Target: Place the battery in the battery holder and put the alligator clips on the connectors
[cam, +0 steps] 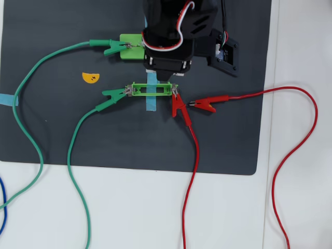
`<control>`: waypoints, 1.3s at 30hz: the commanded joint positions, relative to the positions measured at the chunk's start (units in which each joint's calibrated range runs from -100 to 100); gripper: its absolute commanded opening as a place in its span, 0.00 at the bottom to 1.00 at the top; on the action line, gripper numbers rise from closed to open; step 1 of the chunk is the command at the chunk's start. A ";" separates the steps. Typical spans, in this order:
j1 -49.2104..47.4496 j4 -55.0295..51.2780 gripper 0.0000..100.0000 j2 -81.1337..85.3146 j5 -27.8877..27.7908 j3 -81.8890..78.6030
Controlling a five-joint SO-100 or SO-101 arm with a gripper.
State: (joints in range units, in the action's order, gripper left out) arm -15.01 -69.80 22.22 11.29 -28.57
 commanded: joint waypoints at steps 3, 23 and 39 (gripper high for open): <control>-1.00 6.24 0.01 0.88 0.82 -3.10; 5.87 19.65 0.01 -6.52 -1.01 -9.42; 6.47 20.08 0.01 -7.54 -2.15 -10.12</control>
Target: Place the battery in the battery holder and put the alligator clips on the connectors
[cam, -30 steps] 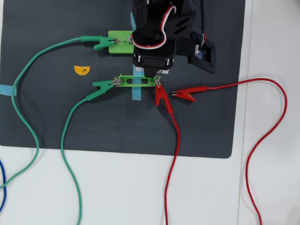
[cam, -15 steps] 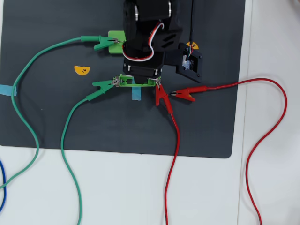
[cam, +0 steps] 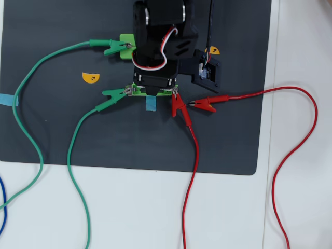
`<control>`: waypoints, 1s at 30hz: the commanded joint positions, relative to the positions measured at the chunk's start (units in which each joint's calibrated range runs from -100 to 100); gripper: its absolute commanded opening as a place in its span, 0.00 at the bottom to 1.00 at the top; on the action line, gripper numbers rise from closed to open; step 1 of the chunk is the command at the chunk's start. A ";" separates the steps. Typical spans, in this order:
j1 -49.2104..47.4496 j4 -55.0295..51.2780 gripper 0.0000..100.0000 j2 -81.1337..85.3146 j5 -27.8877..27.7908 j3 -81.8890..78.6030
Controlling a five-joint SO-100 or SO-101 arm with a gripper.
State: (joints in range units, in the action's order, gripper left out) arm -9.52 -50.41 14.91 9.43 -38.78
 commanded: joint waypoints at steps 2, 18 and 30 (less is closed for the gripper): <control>0.89 0.69 0.01 -1.77 -0.29 0.19; 0.28 2.92 0.01 -4.57 -0.34 0.89; 0.99 5.41 0.01 -5.34 -2.43 0.71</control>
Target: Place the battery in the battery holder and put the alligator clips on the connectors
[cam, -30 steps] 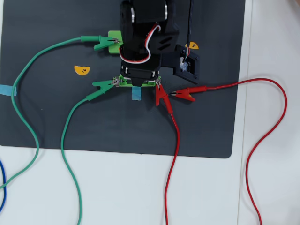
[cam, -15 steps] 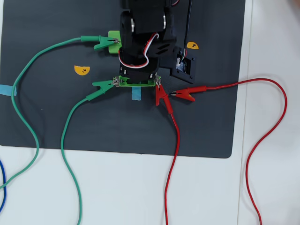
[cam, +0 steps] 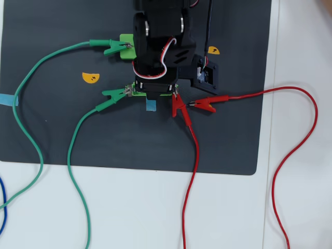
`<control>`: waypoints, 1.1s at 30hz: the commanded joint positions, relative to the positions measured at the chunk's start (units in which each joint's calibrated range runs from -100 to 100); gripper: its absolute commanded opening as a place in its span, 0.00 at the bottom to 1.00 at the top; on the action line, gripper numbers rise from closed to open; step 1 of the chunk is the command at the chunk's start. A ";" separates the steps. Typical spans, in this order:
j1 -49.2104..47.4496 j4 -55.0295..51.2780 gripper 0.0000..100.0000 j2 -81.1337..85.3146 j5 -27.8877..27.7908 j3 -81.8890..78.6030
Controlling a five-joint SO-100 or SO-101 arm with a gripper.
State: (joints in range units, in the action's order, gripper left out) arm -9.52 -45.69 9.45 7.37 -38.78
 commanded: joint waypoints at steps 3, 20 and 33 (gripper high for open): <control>0.99 0.69 0.01 0.12 -0.41 0.62; 1.09 0.69 0.01 -0.13 -0.41 0.45; 1.09 0.69 0.01 -3.96 -0.57 0.89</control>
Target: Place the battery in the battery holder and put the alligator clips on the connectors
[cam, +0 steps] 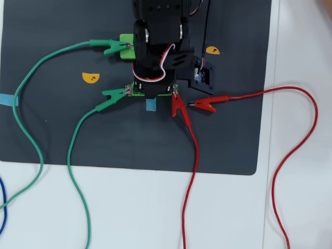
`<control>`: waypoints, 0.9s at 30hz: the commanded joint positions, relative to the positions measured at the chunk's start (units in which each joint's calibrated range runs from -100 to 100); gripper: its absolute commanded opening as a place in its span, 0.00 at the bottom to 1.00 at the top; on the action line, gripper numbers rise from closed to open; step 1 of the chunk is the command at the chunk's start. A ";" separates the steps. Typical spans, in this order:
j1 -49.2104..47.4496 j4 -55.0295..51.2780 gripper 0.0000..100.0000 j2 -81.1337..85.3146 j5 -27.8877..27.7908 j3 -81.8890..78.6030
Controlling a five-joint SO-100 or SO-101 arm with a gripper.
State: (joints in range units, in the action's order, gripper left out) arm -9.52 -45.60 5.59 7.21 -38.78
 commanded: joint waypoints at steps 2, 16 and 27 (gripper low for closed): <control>1.09 0.61 0.01 -0.18 -1.45 0.89; 0.28 0.44 0.01 -0.10 -1.92 0.80; -1.03 0.52 0.01 -0.01 -1.92 0.10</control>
State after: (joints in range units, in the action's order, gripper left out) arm -9.41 -45.26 5.17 5.61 -38.78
